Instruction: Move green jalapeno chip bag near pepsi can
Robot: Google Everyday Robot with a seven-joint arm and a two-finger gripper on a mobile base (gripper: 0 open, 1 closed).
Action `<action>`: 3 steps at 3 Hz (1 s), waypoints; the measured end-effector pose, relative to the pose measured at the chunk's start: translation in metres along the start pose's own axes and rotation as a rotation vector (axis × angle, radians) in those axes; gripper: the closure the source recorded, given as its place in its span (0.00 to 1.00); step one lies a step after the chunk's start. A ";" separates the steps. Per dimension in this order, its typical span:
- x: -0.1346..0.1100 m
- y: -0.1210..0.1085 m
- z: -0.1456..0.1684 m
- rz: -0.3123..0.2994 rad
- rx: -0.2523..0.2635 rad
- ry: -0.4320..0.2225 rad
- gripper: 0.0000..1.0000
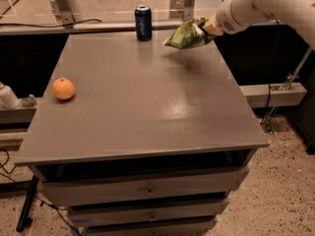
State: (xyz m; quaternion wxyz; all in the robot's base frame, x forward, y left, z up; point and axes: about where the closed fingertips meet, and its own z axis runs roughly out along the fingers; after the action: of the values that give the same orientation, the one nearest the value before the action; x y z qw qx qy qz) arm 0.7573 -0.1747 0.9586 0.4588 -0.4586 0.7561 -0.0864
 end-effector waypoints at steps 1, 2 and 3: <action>0.011 -0.028 0.046 0.052 0.066 0.020 1.00; 0.014 -0.043 0.081 0.099 0.123 0.039 1.00; 0.010 -0.044 0.114 0.146 0.146 0.050 1.00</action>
Offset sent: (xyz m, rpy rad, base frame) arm 0.1317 -0.0149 -0.0416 0.0667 -0.0753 -0.2623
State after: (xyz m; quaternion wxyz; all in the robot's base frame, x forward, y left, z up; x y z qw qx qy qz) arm 0.8708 -0.1742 0.9126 0.4771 -0.3655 0.7903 -0.1190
